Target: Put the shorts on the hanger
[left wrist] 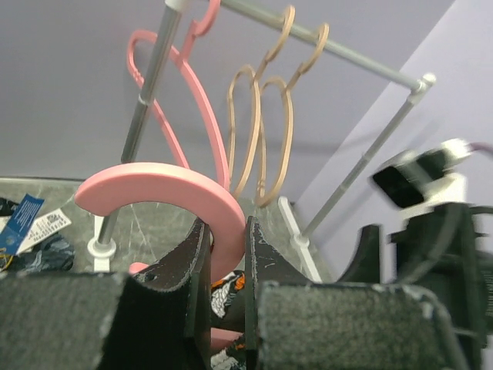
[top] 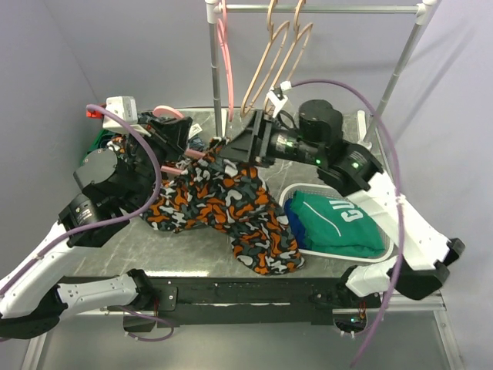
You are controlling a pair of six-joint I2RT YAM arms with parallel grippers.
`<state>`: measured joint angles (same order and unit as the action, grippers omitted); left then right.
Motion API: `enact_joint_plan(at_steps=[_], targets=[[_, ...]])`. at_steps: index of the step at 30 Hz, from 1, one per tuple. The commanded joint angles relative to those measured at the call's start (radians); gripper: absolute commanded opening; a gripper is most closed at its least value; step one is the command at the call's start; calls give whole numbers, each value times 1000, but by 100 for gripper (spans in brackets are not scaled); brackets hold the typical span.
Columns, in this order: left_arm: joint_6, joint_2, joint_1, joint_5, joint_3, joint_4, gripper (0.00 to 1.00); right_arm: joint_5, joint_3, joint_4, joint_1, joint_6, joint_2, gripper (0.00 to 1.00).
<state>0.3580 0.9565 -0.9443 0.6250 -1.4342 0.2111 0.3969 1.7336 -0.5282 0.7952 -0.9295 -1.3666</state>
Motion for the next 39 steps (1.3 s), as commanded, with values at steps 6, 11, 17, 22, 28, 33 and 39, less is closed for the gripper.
enact_joint_plan(at_steps=[6, 11, 17, 22, 28, 33, 39], targets=[[30, -32, -4, -128, -63, 142, 1, -302, -112, -135, 70, 610, 294, 77], [24, -42, -4, -171, -60, 198, 1, -453, -319, -36, 238, 710, 344, 79], [22, -45, -4, -222, -72, 231, 1, -615, -256, -76, 335, 802, 247, 80], [30, -48, -4, -248, -54, 228, 1, -671, -192, -128, 387, 830, 140, 81], [29, -51, -4, -248, -29, 220, 1, -690, -218, -102, 441, 819, 141, 79], [29, -55, -4, -251, -20, 208, 1, -632, -276, -75, 455, 808, 175, 79], [29, -62, -4, -248, -8, 208, 1, -566, -335, -32, 476, 787, 230, 79]])
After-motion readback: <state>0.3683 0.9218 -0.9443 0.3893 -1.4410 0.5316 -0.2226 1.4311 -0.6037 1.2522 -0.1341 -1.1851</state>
